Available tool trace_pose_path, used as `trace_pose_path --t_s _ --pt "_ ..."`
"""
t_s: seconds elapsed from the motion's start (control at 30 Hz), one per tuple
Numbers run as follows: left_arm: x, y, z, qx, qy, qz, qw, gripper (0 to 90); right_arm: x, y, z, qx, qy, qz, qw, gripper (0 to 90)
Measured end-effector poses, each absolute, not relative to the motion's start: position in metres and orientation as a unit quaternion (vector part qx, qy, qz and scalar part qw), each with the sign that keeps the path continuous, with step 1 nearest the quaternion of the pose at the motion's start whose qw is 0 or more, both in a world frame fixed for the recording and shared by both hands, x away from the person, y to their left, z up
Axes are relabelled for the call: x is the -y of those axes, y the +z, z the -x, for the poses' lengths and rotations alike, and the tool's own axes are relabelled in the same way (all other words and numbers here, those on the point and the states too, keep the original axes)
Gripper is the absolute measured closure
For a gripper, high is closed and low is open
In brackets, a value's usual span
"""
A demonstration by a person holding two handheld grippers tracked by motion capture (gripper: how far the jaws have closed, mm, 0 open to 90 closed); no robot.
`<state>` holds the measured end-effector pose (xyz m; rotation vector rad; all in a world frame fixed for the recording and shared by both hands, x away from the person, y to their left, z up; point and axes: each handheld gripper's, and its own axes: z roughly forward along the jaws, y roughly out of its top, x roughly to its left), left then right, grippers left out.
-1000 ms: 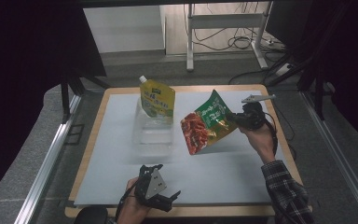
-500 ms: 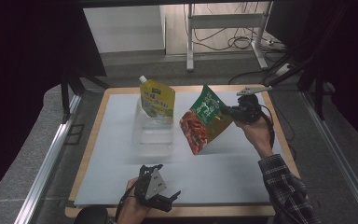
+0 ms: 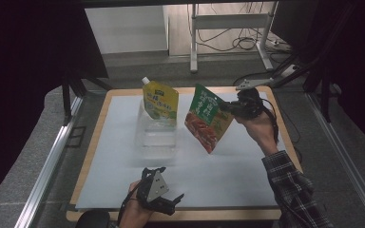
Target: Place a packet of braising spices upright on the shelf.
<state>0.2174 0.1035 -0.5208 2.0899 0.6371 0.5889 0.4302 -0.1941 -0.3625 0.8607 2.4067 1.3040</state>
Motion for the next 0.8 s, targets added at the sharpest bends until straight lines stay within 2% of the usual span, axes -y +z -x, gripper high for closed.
trace_pose_path --t_s 0.5,0.8 --pt "-0.107 -0.520 -0.219 -0.271 0.228 -0.827 0.437 0.0 0.192 -0.333 -0.425 -0.844 0.443 -0.262 0.152 89.1" --pt "-0.108 -0.520 -0.220 -0.283 0.224 -0.817 0.450 0.0 0.190 -0.323 -0.418 -0.846 0.463 -0.231 0.129 89.1"
